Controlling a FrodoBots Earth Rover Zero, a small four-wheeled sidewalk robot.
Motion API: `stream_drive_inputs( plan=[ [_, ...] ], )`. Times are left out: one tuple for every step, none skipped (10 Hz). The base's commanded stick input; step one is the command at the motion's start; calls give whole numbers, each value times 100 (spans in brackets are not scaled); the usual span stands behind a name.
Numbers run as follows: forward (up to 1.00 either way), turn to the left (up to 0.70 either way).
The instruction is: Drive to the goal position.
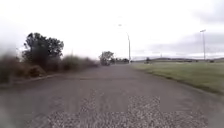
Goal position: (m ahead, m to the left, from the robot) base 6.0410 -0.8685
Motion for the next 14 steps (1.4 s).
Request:
stream_drive_inputs(
  plan=[
    [70,0],
    [70,0],
    [70,0],
    [70,0],
    [70,0],
    [70,0],
    [70,0],
    [70,0],
    [70,0],
    [70,0],
    [70,0],
    [70,0],
    [70,0],
    [85,0]
  ],
)
